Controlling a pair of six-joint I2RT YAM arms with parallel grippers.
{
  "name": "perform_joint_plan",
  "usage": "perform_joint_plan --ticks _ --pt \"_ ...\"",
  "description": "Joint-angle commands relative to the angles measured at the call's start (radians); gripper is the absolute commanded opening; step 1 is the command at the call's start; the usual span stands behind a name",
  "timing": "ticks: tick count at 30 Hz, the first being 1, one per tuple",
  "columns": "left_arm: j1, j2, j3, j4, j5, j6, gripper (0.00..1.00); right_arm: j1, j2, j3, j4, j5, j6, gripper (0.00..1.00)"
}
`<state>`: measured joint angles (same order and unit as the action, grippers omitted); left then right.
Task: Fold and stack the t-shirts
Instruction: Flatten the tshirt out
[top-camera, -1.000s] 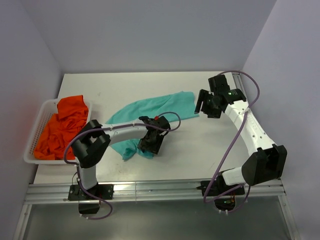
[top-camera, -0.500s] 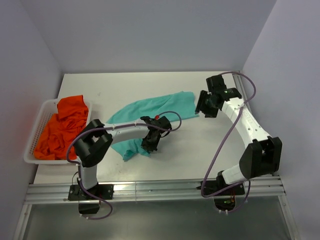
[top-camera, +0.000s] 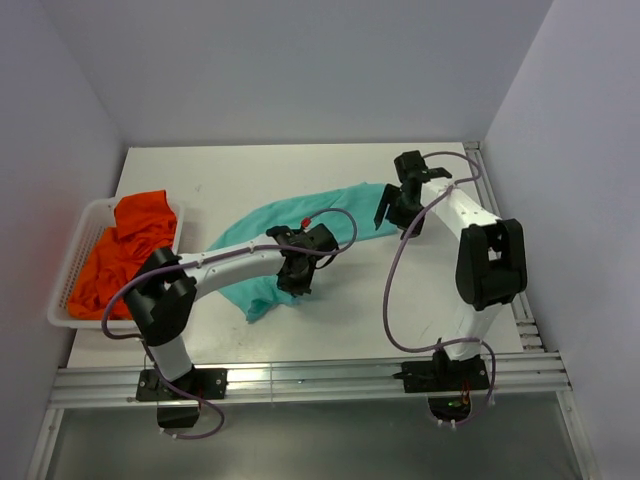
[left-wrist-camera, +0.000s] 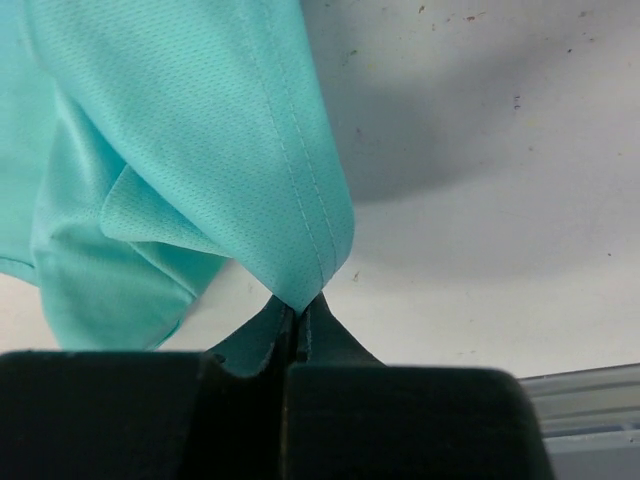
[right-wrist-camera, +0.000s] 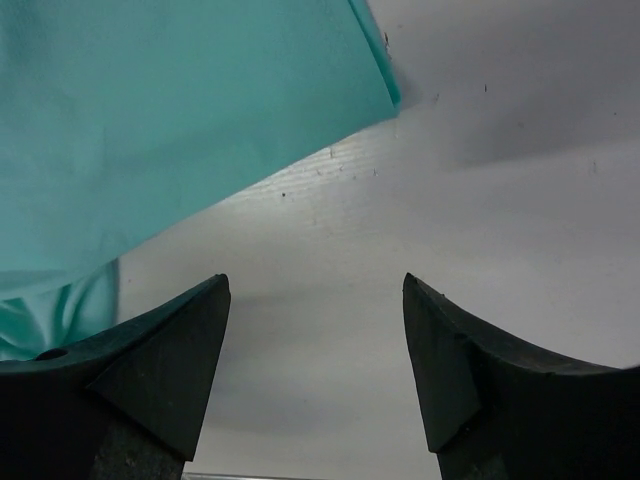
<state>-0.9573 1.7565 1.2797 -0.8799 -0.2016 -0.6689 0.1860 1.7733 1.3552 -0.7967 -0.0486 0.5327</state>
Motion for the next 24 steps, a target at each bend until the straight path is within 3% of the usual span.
perform_joint_plan --ticks 1,10,14,18,23,24 --pt "-0.003 -0.048 0.023 -0.030 -0.024 -0.014 0.00 -0.006 0.037 0.035 0.045 0.018 0.024 0.77" --pt "-0.003 -0.071 0.056 -0.082 -0.042 0.014 0.00 -0.023 0.155 0.087 0.071 0.076 0.038 0.74" --pt "-0.003 -0.074 0.070 -0.099 -0.038 0.015 0.00 -0.039 0.209 0.116 0.076 0.073 0.041 0.64" --pt "-0.003 -0.083 0.073 -0.108 -0.044 0.017 0.00 -0.048 0.244 0.134 0.086 0.067 0.043 0.47" --pt "-0.003 -0.084 0.079 -0.120 -0.045 0.015 0.00 -0.051 0.279 0.170 0.080 0.072 0.030 0.41" --pt "-0.003 -0.084 0.082 -0.122 -0.047 0.017 0.00 -0.051 0.287 0.177 0.079 0.072 0.030 0.35"
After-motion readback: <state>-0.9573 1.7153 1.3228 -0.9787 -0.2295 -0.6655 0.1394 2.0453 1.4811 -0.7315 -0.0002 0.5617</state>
